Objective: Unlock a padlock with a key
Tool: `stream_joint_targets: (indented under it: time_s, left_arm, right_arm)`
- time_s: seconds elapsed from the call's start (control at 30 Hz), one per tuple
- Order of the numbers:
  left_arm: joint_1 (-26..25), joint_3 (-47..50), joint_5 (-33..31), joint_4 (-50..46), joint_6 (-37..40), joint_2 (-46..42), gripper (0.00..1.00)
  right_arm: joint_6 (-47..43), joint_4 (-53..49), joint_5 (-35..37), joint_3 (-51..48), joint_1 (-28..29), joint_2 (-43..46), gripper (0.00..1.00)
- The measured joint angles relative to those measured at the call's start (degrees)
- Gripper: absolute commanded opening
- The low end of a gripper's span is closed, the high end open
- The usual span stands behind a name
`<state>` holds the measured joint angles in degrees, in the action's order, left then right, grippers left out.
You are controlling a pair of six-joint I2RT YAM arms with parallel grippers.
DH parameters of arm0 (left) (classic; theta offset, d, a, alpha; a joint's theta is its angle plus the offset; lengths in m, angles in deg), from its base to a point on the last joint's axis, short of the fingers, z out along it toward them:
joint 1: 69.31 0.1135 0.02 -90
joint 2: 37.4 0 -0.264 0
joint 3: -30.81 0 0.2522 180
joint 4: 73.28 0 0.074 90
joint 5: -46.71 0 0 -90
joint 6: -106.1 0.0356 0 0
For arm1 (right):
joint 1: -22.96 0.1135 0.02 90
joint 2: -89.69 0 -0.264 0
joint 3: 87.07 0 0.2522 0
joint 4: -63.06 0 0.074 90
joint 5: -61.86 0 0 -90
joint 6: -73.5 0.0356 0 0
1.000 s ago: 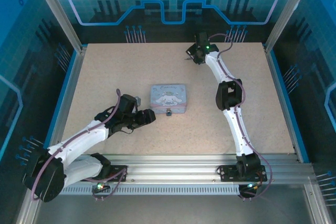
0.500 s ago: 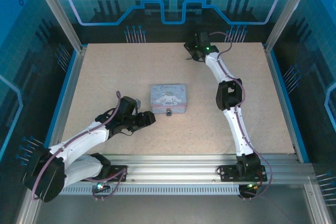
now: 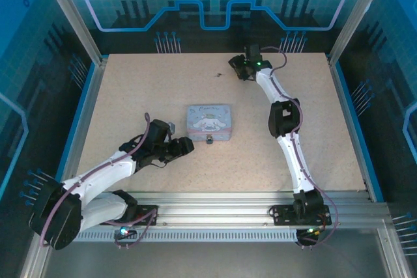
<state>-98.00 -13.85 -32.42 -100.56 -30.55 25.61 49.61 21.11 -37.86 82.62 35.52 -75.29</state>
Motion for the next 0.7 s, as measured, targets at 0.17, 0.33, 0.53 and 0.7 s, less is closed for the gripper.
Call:
stream_joint_targets:
  time_s: [0.17,0.33,0.53,0.7]
  left_arm:
    - [0.0,0.3,0.4,0.2,0.0,0.0,0.71]
    - [0.0,0.6,0.5,0.2,0.0,-0.1,0.71]
    - [0.0,1.4,0.5,0.3,0.0,-0.5,0.71]
    - [0.0,1.6,0.5,0.4,-0.1,-0.5,0.71]
  right_arm:
    - [-5.1,-3.2,0.6,-1.3,0.7,1.5,0.47]
    - [-10.6,-7.0,3.0,-0.9,2.0,2.0,0.47]
    - [-14.3,-7.8,5.3,-0.6,3.5,2.2,0.53]
    - [-14.8,-8.4,4.7,0.5,4.9,2.2,0.51]
